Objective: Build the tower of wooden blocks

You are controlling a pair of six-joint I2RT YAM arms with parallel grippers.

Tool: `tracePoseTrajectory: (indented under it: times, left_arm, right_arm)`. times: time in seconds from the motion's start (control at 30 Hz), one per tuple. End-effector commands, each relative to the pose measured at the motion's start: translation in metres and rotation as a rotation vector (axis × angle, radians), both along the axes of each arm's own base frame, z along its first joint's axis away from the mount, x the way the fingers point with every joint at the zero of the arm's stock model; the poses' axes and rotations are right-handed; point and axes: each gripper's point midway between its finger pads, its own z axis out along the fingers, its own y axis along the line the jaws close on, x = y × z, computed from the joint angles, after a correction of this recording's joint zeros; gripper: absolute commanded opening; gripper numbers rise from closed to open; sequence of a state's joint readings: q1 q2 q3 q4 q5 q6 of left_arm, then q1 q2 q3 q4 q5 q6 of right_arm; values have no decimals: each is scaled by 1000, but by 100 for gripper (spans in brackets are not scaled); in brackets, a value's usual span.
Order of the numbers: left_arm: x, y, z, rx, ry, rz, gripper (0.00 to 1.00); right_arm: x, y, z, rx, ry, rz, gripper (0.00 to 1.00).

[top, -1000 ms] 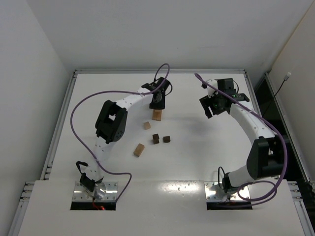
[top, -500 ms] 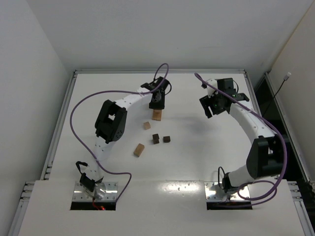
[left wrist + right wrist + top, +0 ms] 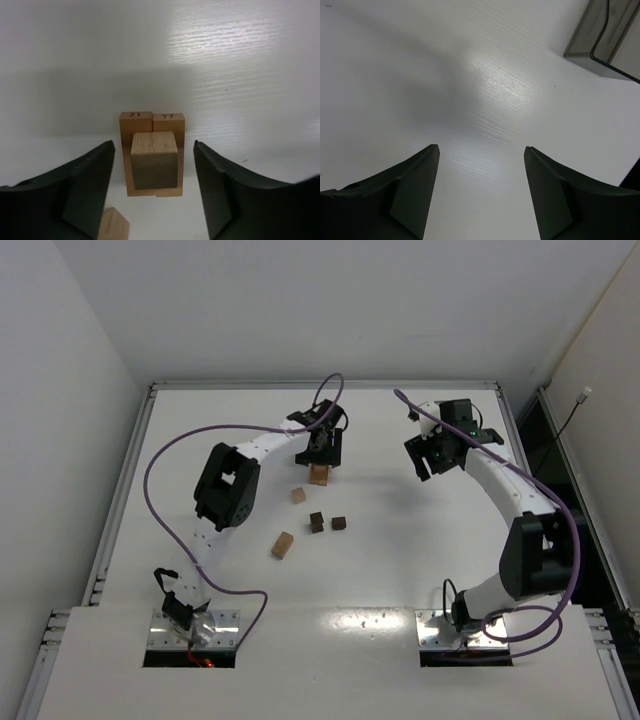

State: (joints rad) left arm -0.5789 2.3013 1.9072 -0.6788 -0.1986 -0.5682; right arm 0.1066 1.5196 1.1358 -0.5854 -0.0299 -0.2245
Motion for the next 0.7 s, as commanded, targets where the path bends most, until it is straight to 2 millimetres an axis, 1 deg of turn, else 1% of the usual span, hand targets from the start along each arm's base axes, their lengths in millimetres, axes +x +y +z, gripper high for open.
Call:
tracePoseTrajectory:
  times: [0.0,0.07,0.1,0.13,0.17,0.23,0.27,0.3,0.33,0.37,0.4,0.43,0.47,0.5,0.53,0.57,0.6,0.63,0.67]
  left_arm:
    - [3,3,-5,0,3,0,67]
    - [3,3,-5,0,3,0,74]
    - [3,3,-5,0,3,0,76]
    - [3,2,0,-6,-6,0,78]
    - [3,3,0,-1,-7,-8,78]
    - [4,2,18,-18,-34,-8,80]
    - [2,-2,26,-27,-47,-17,80]
    - [2,0,40,-32,-71,-12,84]
    - [-3,-3,48,-38,-80,-21,85]
    - [-2,-1,57,-43,-104,-15,87]
    - [-3,3,76,-50,-138,-6,92]
    - [-9,0,85,-58,-150,-17,94]
    - [-11,4,96,-57,-171,-8,95]
    - [-19,7,97,-50,-169,-3,96]
    - [-20,8,108,-69,-196,-2,96]
    - [-27,12,134,-96,-235,-1,93]
    - [-30,14,143,-111,-257,0,89]
    - [-42,18,139,-102,-242,-10,89]
    - [-49,22,162,-128,-287,-15,88]
  right_arm:
    - [14,3,19,22,-60,-6,66]
    - [14,3,19,22,-60,-6,66]
    - [14,3,19,22,-60,-6,66]
    - [14,3,19,22,-60,-6,66]
    - [14,3,19,22,-60,-6,66]
    - [12,2,15,21,-51,-6,66]
    - [12,2,15,21,-51,-6,66]
    - [12,2,15,21,-51,-6,66]
    - [12,2,19,22,-60,-6,66]
    - [12,2,19,22,-60,-6,66]
    - [12,2,19,22,-60,-6,66]
    - [12,2,19,22,-60,-6,66]
    - [12,1,22,16,-71,-11,66]
    - [12,1,22,16,-71,-12,66]
    - [12,1,27,17,-83,-11,66]
    - [12,1,27,17,-84,-11,66]
    - [12,0,30,13,-94,-4,66]
    - [9,0,30,13,-94,-4,66]
    - [9,0,30,13,-94,-4,66]
